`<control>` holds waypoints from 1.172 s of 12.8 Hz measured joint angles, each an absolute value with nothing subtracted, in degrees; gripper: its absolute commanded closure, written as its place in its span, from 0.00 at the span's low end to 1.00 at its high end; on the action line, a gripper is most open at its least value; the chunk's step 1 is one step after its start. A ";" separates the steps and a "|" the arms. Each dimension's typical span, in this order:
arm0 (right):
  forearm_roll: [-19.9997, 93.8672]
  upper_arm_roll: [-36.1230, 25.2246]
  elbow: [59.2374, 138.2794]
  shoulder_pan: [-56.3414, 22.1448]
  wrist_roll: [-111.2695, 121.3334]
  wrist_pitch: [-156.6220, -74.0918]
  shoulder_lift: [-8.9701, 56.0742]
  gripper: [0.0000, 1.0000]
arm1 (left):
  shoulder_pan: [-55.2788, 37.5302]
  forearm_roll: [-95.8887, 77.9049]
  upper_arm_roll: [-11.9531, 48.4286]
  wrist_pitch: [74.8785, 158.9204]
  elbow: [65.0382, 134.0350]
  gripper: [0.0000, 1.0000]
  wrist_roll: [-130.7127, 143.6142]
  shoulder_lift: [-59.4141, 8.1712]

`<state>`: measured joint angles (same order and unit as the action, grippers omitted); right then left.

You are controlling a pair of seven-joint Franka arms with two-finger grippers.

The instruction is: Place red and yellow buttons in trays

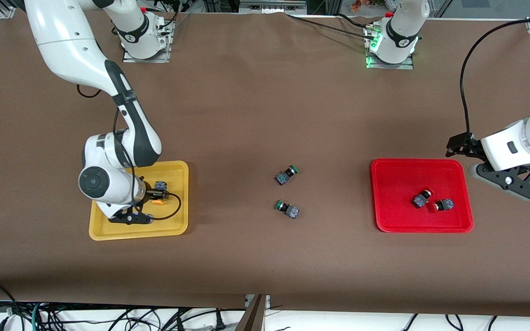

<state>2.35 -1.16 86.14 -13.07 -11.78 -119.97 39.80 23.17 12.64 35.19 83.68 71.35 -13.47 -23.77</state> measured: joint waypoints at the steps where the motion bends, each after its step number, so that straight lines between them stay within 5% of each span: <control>1: 2.31 -1.44 85.51 -12.71 -9.71 -116.83 37.65 0.00 | 21.57 12.62 34.09 82.99 70.08 0.00 -11.50 -22.80; 4: 2.29 -4.06 83.54 -10.76 0.81 -104.68 31.43 0.00 | 6.19 5.95 16.57 83.90 71.01 0.00 2.90 -16.12; 7: 0.96 -7.23 80.70 -10.00 4.49 -91.53 27.68 0.00 | 0.95 1.77 5.96 93.54 84.51 0.00 6.52 -6.70; 10: -1.03 -8.56 75.82 -10.04 4.65 -81.89 24.60 0.00 | 0.39 1.59 4.45 95.66 95.21 0.00 6.52 1.08; 15: -1.04 -8.71 72.08 -10.11 4.64 -75.62 16.23 0.00 | -1.75 1.61 4.44 94.47 97.59 0.00 7.14 2.06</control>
